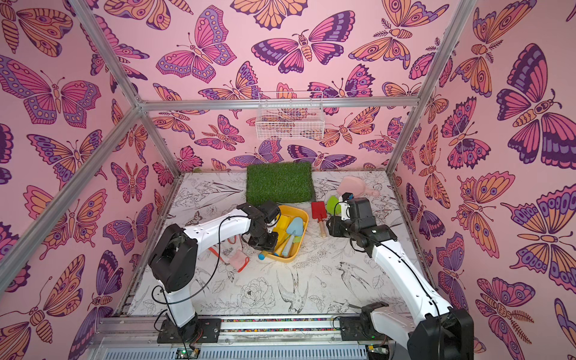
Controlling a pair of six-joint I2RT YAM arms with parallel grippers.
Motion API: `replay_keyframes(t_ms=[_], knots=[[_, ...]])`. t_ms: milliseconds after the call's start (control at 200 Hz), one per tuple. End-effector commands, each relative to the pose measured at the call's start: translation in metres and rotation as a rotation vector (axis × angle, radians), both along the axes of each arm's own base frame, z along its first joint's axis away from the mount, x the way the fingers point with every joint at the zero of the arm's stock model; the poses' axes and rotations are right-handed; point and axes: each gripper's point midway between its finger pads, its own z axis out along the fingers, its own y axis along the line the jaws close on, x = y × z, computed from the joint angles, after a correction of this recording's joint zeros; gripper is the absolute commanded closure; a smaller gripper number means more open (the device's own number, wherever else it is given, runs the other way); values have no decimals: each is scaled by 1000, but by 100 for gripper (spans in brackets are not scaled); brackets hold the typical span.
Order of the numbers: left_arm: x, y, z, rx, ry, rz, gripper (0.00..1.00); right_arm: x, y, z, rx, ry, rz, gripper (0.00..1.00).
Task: Take the shovel out of the storage box
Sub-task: Pick up the shovel from the storage box.
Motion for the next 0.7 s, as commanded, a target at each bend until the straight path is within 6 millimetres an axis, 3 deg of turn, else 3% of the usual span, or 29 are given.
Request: replay_keyframes(t_ms=[0, 335, 696], knots=[[-5, 12, 7, 55, -6, -18, 92, -1, -3, 5, -17, -28, -7, 49], [10, 33, 46, 70, -174, 22, 100, -2, 1, 9, 16, -33, 0, 49], [33, 19, 108, -166, -492, 37, 100, -15, 13, 18, 123, -35, 32, 49]])
